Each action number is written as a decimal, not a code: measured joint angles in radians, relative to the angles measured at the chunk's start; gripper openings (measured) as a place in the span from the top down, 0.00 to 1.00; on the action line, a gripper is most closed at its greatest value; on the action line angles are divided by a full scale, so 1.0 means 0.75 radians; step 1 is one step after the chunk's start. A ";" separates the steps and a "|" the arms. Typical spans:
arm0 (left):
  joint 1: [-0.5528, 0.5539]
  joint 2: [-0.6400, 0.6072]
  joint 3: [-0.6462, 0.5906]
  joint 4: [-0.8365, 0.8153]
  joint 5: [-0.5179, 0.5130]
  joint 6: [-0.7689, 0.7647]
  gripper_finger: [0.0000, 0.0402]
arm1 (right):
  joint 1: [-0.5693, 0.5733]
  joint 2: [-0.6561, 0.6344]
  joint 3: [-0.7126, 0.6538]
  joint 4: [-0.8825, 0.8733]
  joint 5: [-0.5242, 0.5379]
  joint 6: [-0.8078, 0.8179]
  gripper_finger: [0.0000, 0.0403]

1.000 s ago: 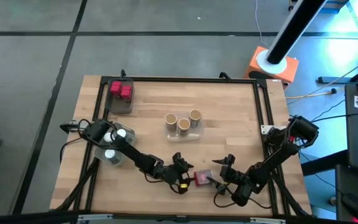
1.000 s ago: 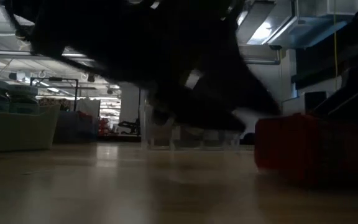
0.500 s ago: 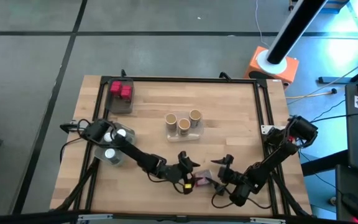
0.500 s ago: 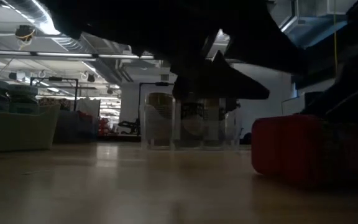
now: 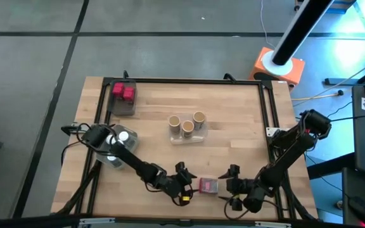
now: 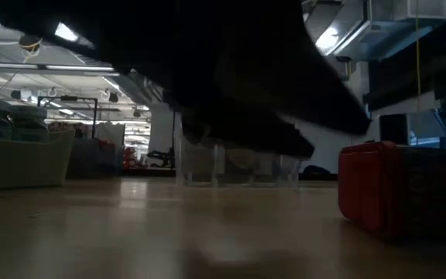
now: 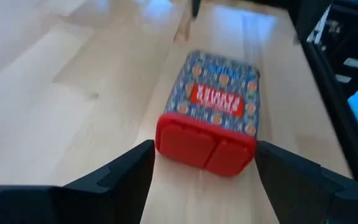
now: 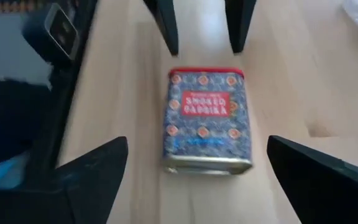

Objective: Sort spices by type
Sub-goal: Put the red seasoning can into the black bin

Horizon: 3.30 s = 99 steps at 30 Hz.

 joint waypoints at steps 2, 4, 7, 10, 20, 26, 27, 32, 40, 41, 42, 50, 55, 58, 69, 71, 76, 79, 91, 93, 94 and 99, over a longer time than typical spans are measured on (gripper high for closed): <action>-0.002 0.015 0.000 -0.003 0.001 -0.005 0.34 | 0.000 0.014 0.002 0.031 0.026 0.035 0.04; -0.002 0.025 0.000 0.000 0.001 -0.009 0.34 | -0.001 0.018 0.001 0.022 0.048 0.063 0.04; 0.001 0.025 0.000 0.012 0.000 -0.009 0.34 | -0.030 0.049 0.002 0.051 0.062 0.064 0.04; 0.003 0.025 0.000 0.004 0.001 -0.008 0.34 | -0.070 0.099 0.002 0.110 0.059 0.063 0.04; 0.002 0.025 0.000 -0.025 0.001 -0.009 0.34 | -0.118 0.258 0.004 0.251 -0.067 0.050 0.04; 0.003 0.025 0.000 -0.030 0.001 -0.017 0.34 | -0.119 0.288 0.003 0.232 -0.088 0.047 0.04; 0.003 0.025 0.000 -0.031 0.001 -0.018 0.34 | -0.119 0.289 0.003 0.233 -0.080 0.034 0.04; 0.003 0.025 0.000 -0.031 0.001 -0.019 0.34 | -0.119 0.289 0.004 0.260 -0.071 -0.014 0.06; -0.007 0.008 -0.001 -0.057 0.001 0.012 0.34 | -0.118 0.289 0.004 0.271 -0.081 -0.064 0.40; -0.009 -0.007 -0.001 -0.077 0.001 0.014 0.34 | -0.118 0.289 0.004 0.271 -0.082 -0.070 0.46; -0.014 -0.028 -0.001 -0.104 0.001 0.014 0.34 | -0.118 0.289 0.004 0.272 -0.081 -0.079 0.49; -0.091 -0.214 -0.001 -0.292 -0.123 0.032 0.34 | -0.121 0.289 0.004 0.361 0.030 -0.230 0.50; -0.173 -0.238 -0.001 -0.253 -0.376 0.215 0.34 | -0.159 0.288 0.004 0.480 0.164 -0.369 0.50; -0.191 -0.237 -0.001 -0.202 -0.421 0.270 0.34 | -0.181 0.278 0.004 0.579 0.196 -0.482 0.50; -0.108 -0.236 -0.001 -0.146 -0.274 0.334 0.34 | -0.226 0.213 0.006 0.887 0.198 -0.850 0.50; -0.085 -0.236 -0.001 -0.105 -0.220 0.377 0.34 | -0.246 0.212 0.008 0.911 0.190 -0.889 0.50; -0.060 -0.235 0.000 -0.080 -0.180 0.411 0.34 | -0.283 0.216 0.005 0.898 0.131 -0.903 0.50; -0.049 -0.235 0.000 -0.088 -0.176 0.423 0.36 | -0.285 0.216 0.005 0.885 0.128 -0.905 0.50; -0.011 -0.312 0.002 -0.213 -0.155 0.491 0.51 | -0.285 0.211 0.005 0.886 0.182 -0.989 0.27; -0.002 -0.360 0.004 -0.273 -0.154 0.484 0.51 | -0.286 0.198 0.008 0.880 0.204 -1.059 0.14; 0.002 -0.385 0.005 -0.307 -0.161 0.478 0.51 | -0.286 0.184 0.008 0.856 0.215 -1.103 0.08; 0.037 -0.555 0.008 -0.542 -0.180 0.413 0.51 | -0.288 0.080 0.004 0.762 0.419 -1.325 0.10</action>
